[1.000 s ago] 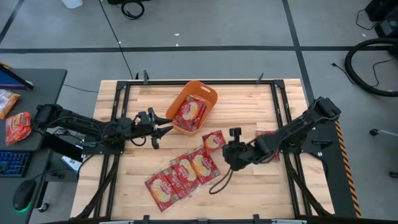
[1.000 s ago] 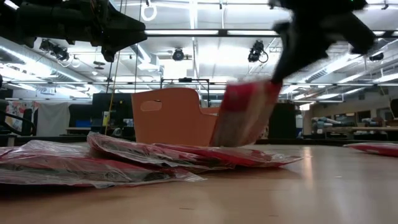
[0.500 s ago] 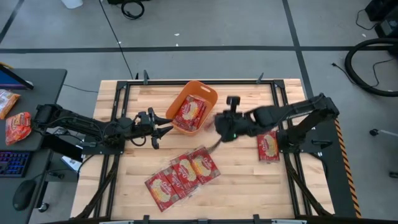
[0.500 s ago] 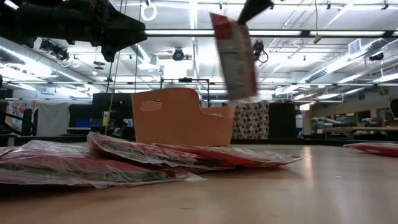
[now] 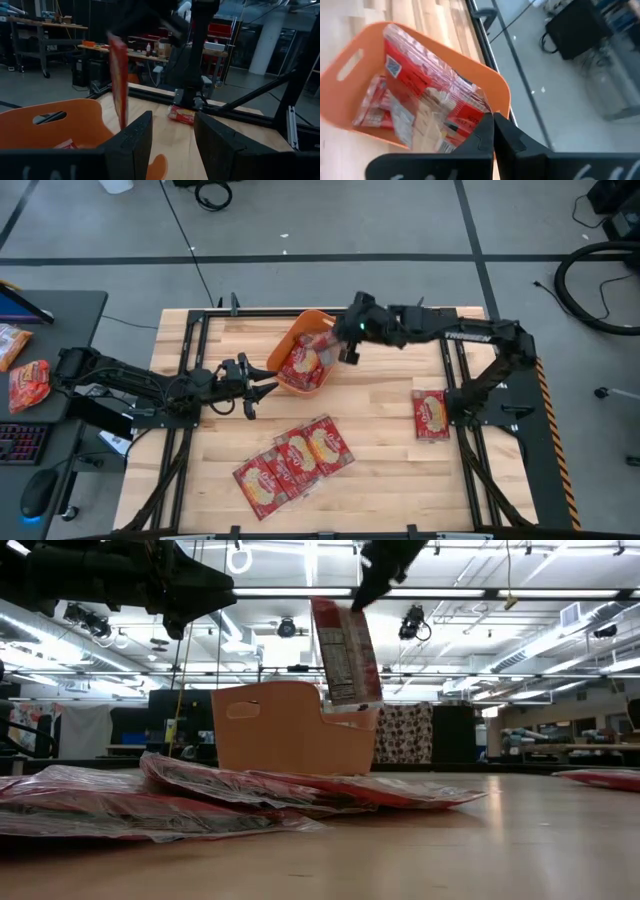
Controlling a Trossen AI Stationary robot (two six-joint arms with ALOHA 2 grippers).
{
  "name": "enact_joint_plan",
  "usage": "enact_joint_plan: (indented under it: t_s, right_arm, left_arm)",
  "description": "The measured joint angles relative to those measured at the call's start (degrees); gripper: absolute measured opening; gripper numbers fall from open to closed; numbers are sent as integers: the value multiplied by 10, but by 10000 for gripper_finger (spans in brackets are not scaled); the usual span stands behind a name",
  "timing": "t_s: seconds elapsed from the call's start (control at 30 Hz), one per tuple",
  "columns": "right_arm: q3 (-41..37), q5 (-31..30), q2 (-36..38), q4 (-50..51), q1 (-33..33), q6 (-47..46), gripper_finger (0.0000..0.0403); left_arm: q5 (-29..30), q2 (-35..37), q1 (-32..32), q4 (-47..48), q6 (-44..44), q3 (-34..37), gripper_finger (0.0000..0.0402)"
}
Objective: Sort popcorn bags into baskets
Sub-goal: Put the red popcorn bag into the orange bin
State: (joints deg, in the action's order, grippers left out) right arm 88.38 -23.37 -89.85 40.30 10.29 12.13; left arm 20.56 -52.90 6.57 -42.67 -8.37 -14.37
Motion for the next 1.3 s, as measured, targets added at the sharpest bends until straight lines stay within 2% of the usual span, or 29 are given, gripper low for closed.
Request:
enact_joint_plan:
  t_s: [0.2,0.33,0.47,0.67,0.83,1.07,1.2,1.3]
  right_arm:
    - [0,78,-43,-43,79,-30,4]
    - [0,125,-92,-47,103,-65,4]
    - [0,146,-126,-53,109,-92,4]
    - [0,287,-160,-102,98,-117,8]
    - [0,377,-199,-156,76,-83,13]
    - [0,429,-266,-175,48,-43,29]
    - [0,433,-270,-158,40,-11,68]
    - [0,414,-254,-154,35,9,107]
  left_arm:
    - [0,0,0,0,1,0,151]
    - [0,0,0,1,4,0,151]
    - [0,0,0,6,5,0,151]
    - [0,0,0,10,7,0,151]
    - [0,0,0,9,6,0,151]
    - [0,0,0,10,1,0,151]
    - [0,0,0,10,1,0,151]
    - [0,0,0,10,1,0,151]
